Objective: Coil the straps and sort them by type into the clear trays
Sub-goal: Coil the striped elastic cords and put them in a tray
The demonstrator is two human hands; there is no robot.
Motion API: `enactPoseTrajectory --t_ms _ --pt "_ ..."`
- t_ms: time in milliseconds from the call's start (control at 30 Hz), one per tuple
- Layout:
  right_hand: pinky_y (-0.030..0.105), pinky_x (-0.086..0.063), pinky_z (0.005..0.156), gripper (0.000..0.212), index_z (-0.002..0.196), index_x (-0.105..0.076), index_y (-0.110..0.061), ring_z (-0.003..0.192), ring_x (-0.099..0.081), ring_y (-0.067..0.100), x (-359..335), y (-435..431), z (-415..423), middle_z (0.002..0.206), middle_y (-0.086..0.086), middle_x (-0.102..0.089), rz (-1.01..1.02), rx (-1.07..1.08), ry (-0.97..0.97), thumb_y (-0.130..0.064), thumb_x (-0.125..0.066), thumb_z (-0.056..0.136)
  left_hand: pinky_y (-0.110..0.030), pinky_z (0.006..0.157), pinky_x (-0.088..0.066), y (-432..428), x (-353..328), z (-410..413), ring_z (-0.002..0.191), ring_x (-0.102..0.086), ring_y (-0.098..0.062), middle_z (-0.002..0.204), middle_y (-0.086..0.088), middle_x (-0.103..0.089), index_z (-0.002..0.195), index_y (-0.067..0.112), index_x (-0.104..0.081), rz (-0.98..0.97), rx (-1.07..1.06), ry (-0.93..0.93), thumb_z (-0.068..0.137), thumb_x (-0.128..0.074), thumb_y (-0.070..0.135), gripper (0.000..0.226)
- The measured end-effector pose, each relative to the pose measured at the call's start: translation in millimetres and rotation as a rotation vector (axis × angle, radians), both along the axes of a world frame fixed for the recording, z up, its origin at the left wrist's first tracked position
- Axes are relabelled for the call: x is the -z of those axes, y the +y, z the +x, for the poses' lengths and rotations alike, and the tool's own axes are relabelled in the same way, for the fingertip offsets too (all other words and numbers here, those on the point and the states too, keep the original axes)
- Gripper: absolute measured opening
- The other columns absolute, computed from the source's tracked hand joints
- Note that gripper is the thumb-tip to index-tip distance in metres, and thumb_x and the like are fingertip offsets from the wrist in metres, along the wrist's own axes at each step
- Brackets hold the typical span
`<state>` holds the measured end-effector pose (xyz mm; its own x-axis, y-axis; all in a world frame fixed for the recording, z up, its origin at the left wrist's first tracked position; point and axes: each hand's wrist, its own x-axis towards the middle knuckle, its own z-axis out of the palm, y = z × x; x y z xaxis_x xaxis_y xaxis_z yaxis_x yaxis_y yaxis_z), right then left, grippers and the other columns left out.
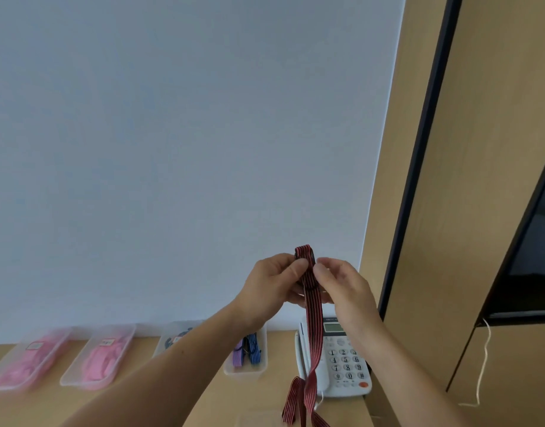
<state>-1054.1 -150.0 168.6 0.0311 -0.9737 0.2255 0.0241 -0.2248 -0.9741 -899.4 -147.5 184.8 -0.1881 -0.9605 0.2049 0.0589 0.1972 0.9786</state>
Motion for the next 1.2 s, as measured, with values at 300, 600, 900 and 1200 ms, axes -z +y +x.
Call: enactPoseTrajectory --t_ms 300,600,900,1200 --pt "0.029 -0.048 0.05 0.027 0.093 -0.062 0.0 0.054 -0.063 0.021 5.0 13.6 7.8 0.069 0.01 -0.07 0.118 -0.111 -0.032 -0.027 -0.058 0.098 -0.03 0.069 -0.048 -10.8 4.3 -1.3 0.077 -0.061 -0.013 0.091 -0.009 -0.074 0.093 0.01 -0.077 0.042 -0.234 -0.028 0.097 -0.06 0.032 0.028" --pt "0.026 -0.04 0.041 0.024 0.085 -0.065 -0.007 0.042 -0.051 0.016 6.6 13.7 17.0 0.062 0.004 -0.066 0.034 -0.024 -0.008 -0.025 -0.056 0.099 -0.026 0.063 -0.048 -2.9 4.8 1.6 0.072 -0.066 -0.014 0.088 -0.007 -0.074 0.098 0.003 -0.073 0.075 -0.154 0.016 0.099 -0.057 0.029 0.03" --pt "0.023 -0.042 0.042 0.035 0.077 -0.064 -0.008 0.042 -0.054 0.014 12.3 16.0 22.6 0.059 0.005 -0.067 -0.021 0.033 0.155 -0.033 -0.055 0.099 -0.029 0.068 -0.049 -2.3 4.0 9.6 0.081 -0.071 -0.014 0.102 -0.002 -0.077 0.11 0.006 -0.067 0.083 -0.113 -0.005 0.103 -0.049 0.021 0.024" --pt "0.027 -0.043 0.044 0.041 0.083 -0.068 0.001 0.045 -0.055 0.02 10.6 12.0 15.6 0.059 0.01 -0.067 0.198 -0.034 0.127 -0.036 -0.057 0.097 -0.015 0.064 -0.048 -7.1 11.9 19.0 0.074 -0.07 -0.008 0.085 0.003 -0.076 0.101 0.018 -0.07 -0.204 -0.225 -0.325 0.101 -0.054 0.017 0.016"
